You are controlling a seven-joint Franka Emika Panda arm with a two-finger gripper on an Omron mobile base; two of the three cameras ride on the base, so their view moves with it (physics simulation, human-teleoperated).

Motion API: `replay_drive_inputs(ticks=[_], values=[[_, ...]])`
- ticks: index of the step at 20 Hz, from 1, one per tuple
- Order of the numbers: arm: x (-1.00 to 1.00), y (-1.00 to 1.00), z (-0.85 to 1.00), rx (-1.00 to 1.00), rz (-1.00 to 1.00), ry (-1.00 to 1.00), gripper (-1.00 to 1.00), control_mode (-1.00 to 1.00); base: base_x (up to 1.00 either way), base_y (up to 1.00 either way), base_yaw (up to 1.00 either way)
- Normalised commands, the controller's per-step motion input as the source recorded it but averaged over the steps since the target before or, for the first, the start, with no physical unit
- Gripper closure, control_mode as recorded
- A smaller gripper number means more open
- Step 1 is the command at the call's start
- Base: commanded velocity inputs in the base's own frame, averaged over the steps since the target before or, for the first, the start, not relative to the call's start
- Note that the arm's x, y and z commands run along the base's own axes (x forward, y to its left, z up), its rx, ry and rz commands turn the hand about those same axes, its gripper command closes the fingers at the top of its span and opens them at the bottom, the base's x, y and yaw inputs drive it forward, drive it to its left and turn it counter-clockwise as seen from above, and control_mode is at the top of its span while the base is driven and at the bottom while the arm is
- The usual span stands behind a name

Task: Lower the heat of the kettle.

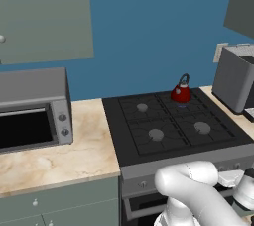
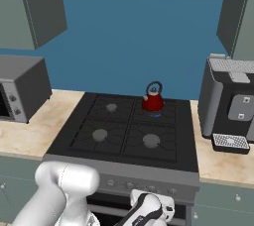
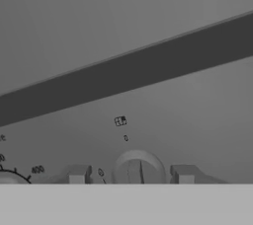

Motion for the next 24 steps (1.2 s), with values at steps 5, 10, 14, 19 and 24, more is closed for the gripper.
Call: replay_drive_inputs(ticks=[5,10,14,19,24], values=[[0.05,0.14,-0.01,0.0,0.0,0.0,1.0,-1.0,0.0,0.0,0.0],[0.02,0.12,-0.02,0.0,0.0,0.0,1.0,-1.0,0.0,0.0,0.0],[0.0,0.0,0.0,0.0,0.0,0.0,1.0,-1.0,0.0,0.0,0.0],[0.0,0.0,0.0,0.0,0.0,0.0,1.0,-1.0,0.0,0.0,0.0],[-0.02,0.0,0.0,0.0,0.0,-0.03,1.0,-1.0,0.0,0.0,0.0]])
